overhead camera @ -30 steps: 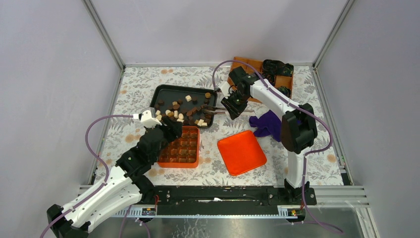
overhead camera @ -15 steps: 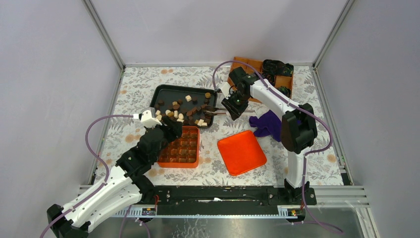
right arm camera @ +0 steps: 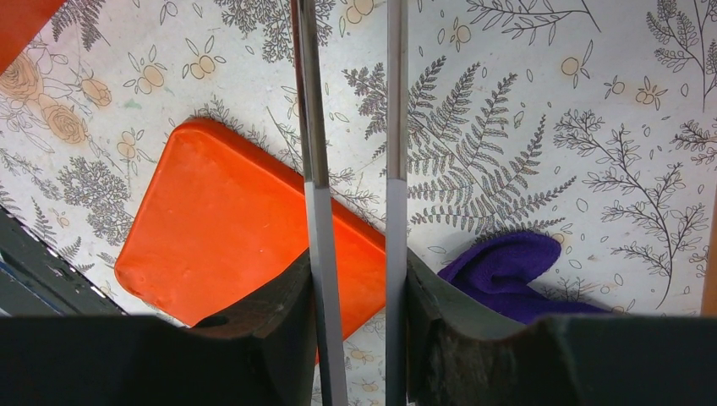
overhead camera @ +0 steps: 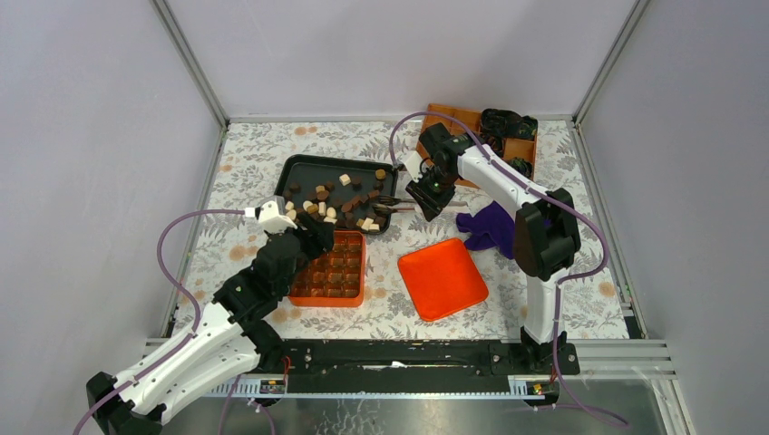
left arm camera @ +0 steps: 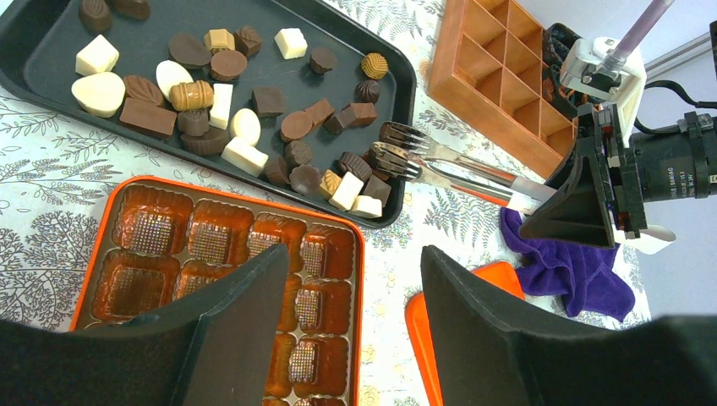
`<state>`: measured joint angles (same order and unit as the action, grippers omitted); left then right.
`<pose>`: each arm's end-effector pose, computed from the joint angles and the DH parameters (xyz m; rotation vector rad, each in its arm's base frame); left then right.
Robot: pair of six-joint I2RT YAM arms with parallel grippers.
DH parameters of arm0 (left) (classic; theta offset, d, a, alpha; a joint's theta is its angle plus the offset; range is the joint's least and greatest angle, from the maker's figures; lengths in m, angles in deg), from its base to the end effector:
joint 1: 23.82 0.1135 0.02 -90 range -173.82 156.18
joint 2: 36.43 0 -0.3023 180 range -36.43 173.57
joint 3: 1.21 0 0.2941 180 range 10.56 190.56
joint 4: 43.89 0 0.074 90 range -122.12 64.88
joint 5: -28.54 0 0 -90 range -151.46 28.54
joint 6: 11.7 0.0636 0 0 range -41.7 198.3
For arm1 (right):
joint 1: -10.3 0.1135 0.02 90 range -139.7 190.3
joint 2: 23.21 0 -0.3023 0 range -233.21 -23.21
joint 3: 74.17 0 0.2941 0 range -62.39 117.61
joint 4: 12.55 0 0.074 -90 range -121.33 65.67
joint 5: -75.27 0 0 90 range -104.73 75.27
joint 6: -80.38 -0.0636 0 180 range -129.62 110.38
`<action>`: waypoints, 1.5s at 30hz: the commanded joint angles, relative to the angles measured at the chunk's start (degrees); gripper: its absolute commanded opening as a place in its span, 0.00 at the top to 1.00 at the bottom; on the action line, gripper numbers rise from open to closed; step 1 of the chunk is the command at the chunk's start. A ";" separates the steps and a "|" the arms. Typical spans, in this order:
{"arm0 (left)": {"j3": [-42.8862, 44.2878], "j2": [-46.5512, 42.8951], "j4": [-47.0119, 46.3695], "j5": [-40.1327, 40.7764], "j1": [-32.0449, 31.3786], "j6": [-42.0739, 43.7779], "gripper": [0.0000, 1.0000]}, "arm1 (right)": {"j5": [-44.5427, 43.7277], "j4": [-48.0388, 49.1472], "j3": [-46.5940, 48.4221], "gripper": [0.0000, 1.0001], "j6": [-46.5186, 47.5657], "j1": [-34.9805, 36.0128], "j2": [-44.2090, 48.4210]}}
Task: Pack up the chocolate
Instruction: Adjust the clamp.
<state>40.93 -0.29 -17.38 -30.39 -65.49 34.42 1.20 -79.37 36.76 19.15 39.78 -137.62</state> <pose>0.1628 -0.1009 0.2775 -0.3970 1.8646 -0.4998 0.4128 0.2534 0.2437 -1.4093 2.3910 0.3912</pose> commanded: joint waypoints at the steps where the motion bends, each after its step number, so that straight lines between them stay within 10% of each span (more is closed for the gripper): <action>1: 0.70 -0.30 -3.46 1.32 0.19 0.64 0.33 | 1.42 -1.35 1.63 0.92 0.64 0.49 0.39; 14: 0.85 -0.90 -3.06 1.32 0.19 0.45 0.33 | 2.04 0.54 0.41 0.99 0.06 0.50 2.35; 21: 0.94 -0.90 -3.05 1.01 0.21 0.33 0.33 | 0.46 -2.64 2.91 0.64 0.71 0.50 -1.37; 29: 0.83 -0.49 -3.47 0.93 0.25 0.35 0.33 | 0.53 -3.66 4.44 0.51 1.05 0.50 -3.16; 38: 0.93 0.07 -4.16 0.78 0.23 0.46 0.33 | 0.90 -3.22 4.84 0.99 0.98 0.50 -1.90; 45: 0.93 0.55 -4.76 0.61 0.20 0.69 0.33 | 2.28 -2.96 4.46 1.00 0.21 0.42 0.40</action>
<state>40.93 0.11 -18.40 -30.42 -65.49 34.44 2.07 -81.71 39.06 20.02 39.84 -141.12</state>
